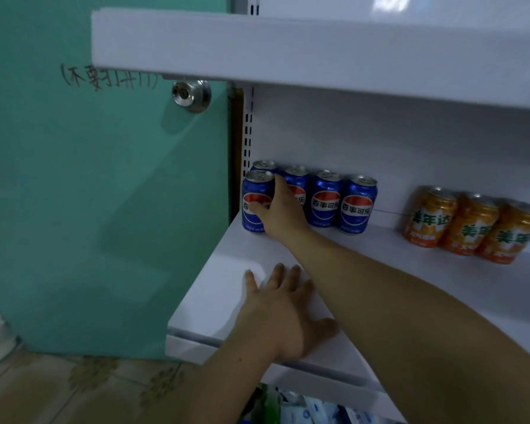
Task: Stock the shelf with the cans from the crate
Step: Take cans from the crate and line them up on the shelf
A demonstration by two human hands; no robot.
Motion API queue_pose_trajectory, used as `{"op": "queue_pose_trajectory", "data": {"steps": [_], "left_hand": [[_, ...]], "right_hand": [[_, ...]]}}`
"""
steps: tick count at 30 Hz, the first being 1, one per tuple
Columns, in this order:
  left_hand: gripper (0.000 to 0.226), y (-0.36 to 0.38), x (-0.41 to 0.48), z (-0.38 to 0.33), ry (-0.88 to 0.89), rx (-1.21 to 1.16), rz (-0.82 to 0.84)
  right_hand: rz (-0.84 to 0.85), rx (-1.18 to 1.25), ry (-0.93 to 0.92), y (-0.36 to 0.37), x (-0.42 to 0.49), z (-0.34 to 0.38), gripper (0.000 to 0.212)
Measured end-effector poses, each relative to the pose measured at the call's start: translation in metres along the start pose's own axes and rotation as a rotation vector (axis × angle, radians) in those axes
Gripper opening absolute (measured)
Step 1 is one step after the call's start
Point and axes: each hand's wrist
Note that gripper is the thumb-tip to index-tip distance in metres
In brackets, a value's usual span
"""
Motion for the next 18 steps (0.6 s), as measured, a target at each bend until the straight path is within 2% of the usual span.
{"op": "queue_pose_trajectory", "data": {"steps": [4,7,13,18], "left_hand": [[0.082,-0.005,0.001,0.001,-0.011,0.002,0.022],[0.082,-0.011,0.001,0.002,-0.033,-0.026,0.087],[0.083,-0.018,-0.004,0.003,-0.107,-0.041,0.147],[0.081,-0.028,-0.025,-0.033,-0.095,-0.100,0.154]], "right_hand": [[0.016,-0.015,0.036,-0.010,-0.010,0.004,0.078],[0.032,-0.098,0.060,-0.043,-0.039,0.004,0.078],[0.128,-0.408,0.256,-0.163,-0.133,0.001,0.076],[0.043,-0.562,0.473,-0.268,-0.244,0.005,0.075]]}}
Point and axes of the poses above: each hand's wrist, its own x-axis towards the middle knuckle, its own y-axis out of the palm, z = x × y, and after that the axes turned 15 degrees about -y, right-handed
